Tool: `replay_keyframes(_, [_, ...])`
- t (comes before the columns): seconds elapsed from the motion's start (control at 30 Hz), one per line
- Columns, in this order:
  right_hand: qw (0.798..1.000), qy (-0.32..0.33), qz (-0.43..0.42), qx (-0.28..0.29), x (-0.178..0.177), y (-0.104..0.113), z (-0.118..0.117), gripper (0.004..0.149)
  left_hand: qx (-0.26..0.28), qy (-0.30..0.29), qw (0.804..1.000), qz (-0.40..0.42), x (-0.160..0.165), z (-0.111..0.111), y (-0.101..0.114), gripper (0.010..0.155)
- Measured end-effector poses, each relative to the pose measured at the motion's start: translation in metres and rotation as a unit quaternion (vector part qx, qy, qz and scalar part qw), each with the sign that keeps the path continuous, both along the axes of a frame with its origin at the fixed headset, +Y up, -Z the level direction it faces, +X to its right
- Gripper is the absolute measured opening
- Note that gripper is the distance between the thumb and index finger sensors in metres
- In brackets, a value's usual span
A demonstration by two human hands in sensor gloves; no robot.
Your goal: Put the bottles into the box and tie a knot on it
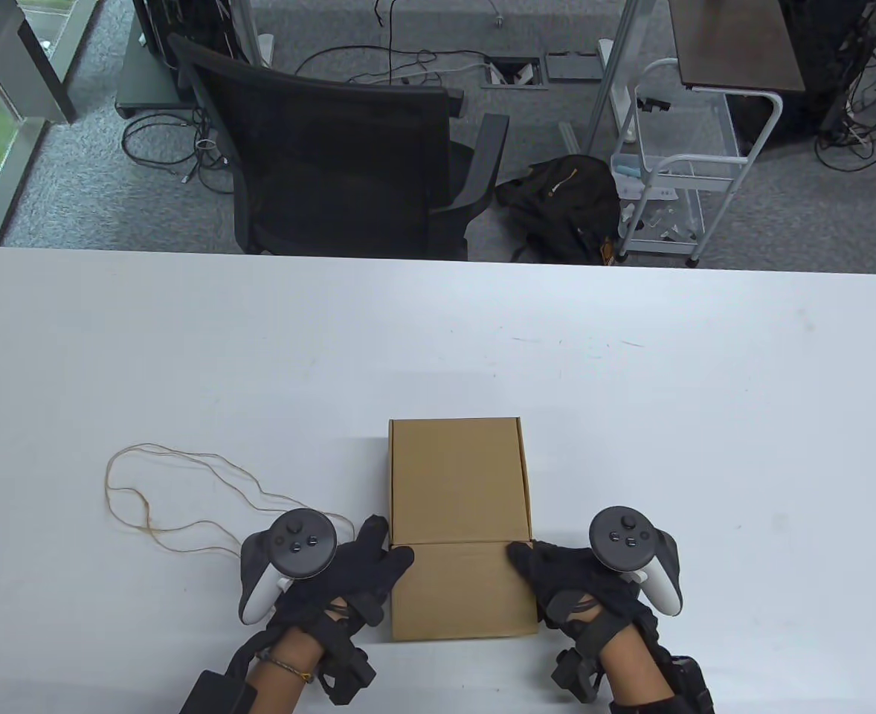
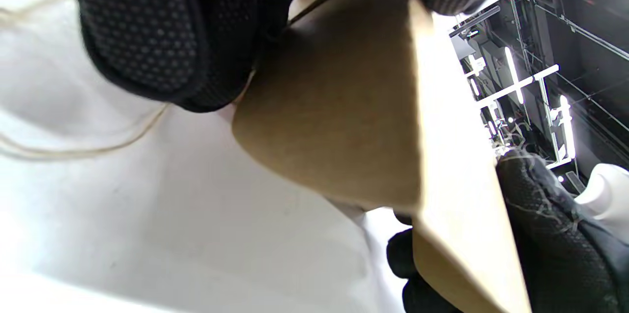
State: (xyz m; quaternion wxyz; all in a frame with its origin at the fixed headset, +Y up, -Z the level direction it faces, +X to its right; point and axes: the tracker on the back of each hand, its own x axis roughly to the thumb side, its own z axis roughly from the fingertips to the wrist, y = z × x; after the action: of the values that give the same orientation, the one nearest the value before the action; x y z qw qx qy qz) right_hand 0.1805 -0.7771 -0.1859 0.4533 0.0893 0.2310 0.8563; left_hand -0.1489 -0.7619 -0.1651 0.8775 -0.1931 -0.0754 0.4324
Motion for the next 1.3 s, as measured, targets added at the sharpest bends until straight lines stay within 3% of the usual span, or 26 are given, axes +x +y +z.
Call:
replay_keyframes(0.23, [1.000,0.009,0.008,-0.008,0.000,0.007,0.001,0.085,0.036,0.000,0.998,-0.043,0.002,0.002,0.004,0.092])
replay_keyframes(0.33, [0.999,-0.006,0.030,0.021,0.005,0.015,0.001,0.076,0.041,0.003,0.997,-0.062,0.002,0.002,0.007,0.090])
replay_keyframes(0.37, [0.998,-0.017,0.047,0.036,0.006,0.020,0.002,0.075,0.059,0.006,0.995,-0.081,0.002,0.002,0.010,0.092])
replay_keyframes(0.47, [0.989,-0.028,0.065,0.126,0.005,0.029,0.003,0.091,0.142,0.006,0.979,-0.144,0.003,0.004,0.022,0.105])
replay_keyframes(0.53, [0.983,0.013,0.052,0.178,0.000,0.032,0.002,0.094,0.218,-0.026,0.963,-0.157,0.008,0.005,0.025,0.103])
replay_keyframes(0.63, [0.985,0.065,0.068,0.146,-0.011,0.027,0.003,0.088,0.222,-0.061,0.957,-0.177,0.018,0.008,0.025,0.090])
replay_keyframes(0.67, [0.982,0.063,0.095,0.149,-0.013,0.027,0.004,0.093,0.228,-0.066,0.951,-0.199,0.020,0.009,0.026,0.093])
replay_keyframes(0.77, [0.962,0.058,0.154,0.220,-0.018,0.031,0.006,0.095,0.251,-0.073,0.930,-0.260,0.026,0.011,0.028,0.096])
replay_keyframes(0.83, [0.933,0.074,0.212,0.280,-0.023,0.035,0.008,0.095,0.258,-0.069,0.923,-0.278,0.030,0.011,0.029,0.097])
replay_keyframes(0.93, [0.909,0.103,0.258,0.311,-0.032,0.034,0.010,0.099,0.284,-0.075,0.895,-0.336,0.035,0.010,0.031,0.098])
replay_keyframes(1.03, [0.873,0.135,0.283,0.373,-0.040,0.033,0.011,0.101,0.295,-0.095,0.883,-0.353,0.039,0.006,0.033,0.099])
replay_keyframes(1.1, [0.870,0.137,0.279,0.384,-0.042,0.032,0.011,0.101,0.306,-0.109,0.877,-0.354,0.042,0.003,0.032,0.099])
replay_keyframes(1.2, [0.850,0.145,0.266,0.430,-0.042,0.030,0.011,0.098,0.365,-0.120,0.840,-0.384,0.044,0.003,0.034,0.097])
replay_keyframes(1.3, [0.831,0.134,0.266,0.471,-0.044,0.030,0.012,0.092,0.400,-0.119,0.816,-0.399,0.047,0.003,0.035,0.094])
